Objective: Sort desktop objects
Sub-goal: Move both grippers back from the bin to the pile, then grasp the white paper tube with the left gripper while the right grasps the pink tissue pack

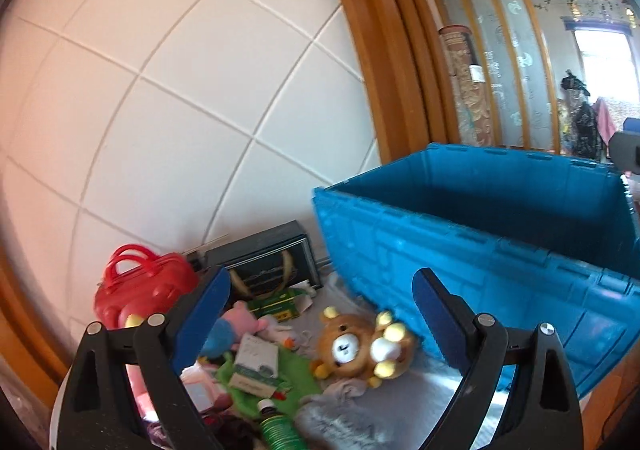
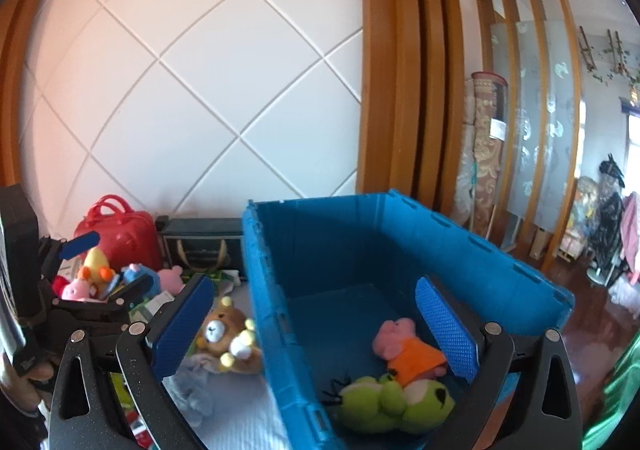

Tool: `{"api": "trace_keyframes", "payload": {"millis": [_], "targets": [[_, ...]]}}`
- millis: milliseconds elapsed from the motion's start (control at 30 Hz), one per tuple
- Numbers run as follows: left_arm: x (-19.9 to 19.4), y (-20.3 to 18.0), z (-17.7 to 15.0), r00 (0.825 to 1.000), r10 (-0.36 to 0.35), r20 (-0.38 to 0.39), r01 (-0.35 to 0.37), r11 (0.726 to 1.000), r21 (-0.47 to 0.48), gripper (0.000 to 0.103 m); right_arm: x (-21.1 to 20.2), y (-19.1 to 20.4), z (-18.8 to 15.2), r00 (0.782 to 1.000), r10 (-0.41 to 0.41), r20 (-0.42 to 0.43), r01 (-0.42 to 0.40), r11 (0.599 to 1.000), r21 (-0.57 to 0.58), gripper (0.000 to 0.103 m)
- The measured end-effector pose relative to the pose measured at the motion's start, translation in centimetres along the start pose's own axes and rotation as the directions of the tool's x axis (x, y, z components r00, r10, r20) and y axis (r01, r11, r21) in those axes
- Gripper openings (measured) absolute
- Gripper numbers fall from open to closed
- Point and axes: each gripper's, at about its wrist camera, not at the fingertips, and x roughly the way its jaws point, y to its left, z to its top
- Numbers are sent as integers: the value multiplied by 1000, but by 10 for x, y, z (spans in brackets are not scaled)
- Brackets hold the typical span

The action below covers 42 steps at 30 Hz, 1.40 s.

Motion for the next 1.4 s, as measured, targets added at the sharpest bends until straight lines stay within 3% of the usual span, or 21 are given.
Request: {"api": "trace_keyframes", "payload": {"millis": [167,267,467,600,667,833,867,967,1033,1100,1200,1300,1400], "targets": [[-20,70,-67,984,139,-115,-142,990,-19,94,17,63,-23,989,131,-69,-130,991,22,103],[-29,115,-114,955,215,-205,-228,973,-42,94,32,106,-42,970,191,-151,-193,981,8,103],[-47,185,-192,886,280,-370,-322,945,-54,94,48,186,-89,909,283,-305,-306,952,-30,103],[-51,204,-222,864,258,-432,-315,947,-65,94,61,220,-123,876,290,-387,-335,941,-54,103],[-48,204,-233,856,239,-460,-298,952,-61,94,72,230,-142,847,294,-443,-344,938,-35,103],[-36,196,-241,859,195,-473,-250,967,-55,94,101,233,-175,780,291,-553,-338,941,18,102],[-35,194,-242,865,178,-469,-232,971,-59,94,105,234,-177,775,299,-557,-345,938,25,102],[-24,195,-245,856,155,-493,-220,973,-76,94,114,249,-176,761,338,-554,-402,916,7,102],[-23,195,-247,851,156,-502,-230,969,-90,94,119,267,-175,750,373,-545,-465,885,-35,102],[-23,196,-250,847,152,-510,-232,968,-97,94,123,289,-175,730,418,-541,-550,829,-103,102],[-24,198,-257,835,154,-528,-243,965,-103,94,123,327,-181,715,466,-521,-660,695,-285,102],[-27,200,-266,824,144,-548,-256,957,-134,94,133,359,-196,699,440,-564,-703,568,-428,102],[-27,199,-276,810,120,-574,-266,947,-178,94,149,377,-203,692,419,-587,-715,505,-483,102]]}}
